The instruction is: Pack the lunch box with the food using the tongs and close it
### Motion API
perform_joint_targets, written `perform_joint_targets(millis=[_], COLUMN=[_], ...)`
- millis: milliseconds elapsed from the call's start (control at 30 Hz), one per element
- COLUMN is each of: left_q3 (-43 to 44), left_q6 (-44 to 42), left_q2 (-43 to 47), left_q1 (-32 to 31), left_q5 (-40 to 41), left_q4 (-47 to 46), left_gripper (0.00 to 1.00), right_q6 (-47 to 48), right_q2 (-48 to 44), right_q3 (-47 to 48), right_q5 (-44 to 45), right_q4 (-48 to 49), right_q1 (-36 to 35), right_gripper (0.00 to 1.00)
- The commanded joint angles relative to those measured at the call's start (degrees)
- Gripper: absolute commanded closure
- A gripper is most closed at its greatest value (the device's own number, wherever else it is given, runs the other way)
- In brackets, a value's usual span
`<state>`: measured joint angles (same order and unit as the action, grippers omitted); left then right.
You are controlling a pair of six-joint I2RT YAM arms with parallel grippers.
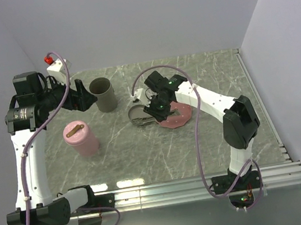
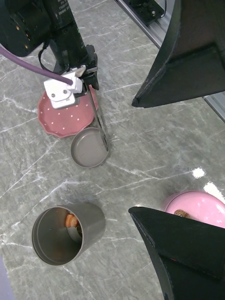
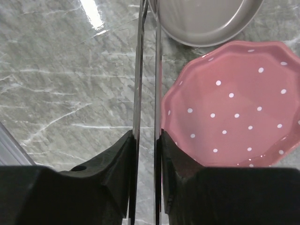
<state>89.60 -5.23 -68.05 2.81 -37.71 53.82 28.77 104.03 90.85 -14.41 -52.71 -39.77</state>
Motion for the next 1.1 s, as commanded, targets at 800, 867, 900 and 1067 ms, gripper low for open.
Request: perform_joint_targets(millis=[800, 867, 900, 1067], left_q3=[-24.9, -29.1, -29.9, -34.2], left_q6=[20.3, 22.5, 23.6, 20.1], left_q2=[17.0, 19.6, 20.1, 20.8], left_q1=[0.5, 0.7, 0.7, 0.8], left_q5=[-9.2, -11.9, -12.9, -18.0], left_q4=[-40.2, -48.4, -50.1, -58.5], left_gripper=[0.0, 0.01, 0.01, 0.05], right_q6=[-14.7, -18.6, -20.0, -33.4], right_q2=[2.1, 2.3, 2.0, -0.8], right_q3=[20.9, 21.6, 21.4, 17.1], right_q5=[-35.2, -42.1, -44.5, -54.8], right_q4=[-6.5, -5.7, -4.9, 6.5], right_q1=[13.7, 17.2, 18.1, 21.7], right_gripper=[1.0, 1.0, 1.0, 1.0])
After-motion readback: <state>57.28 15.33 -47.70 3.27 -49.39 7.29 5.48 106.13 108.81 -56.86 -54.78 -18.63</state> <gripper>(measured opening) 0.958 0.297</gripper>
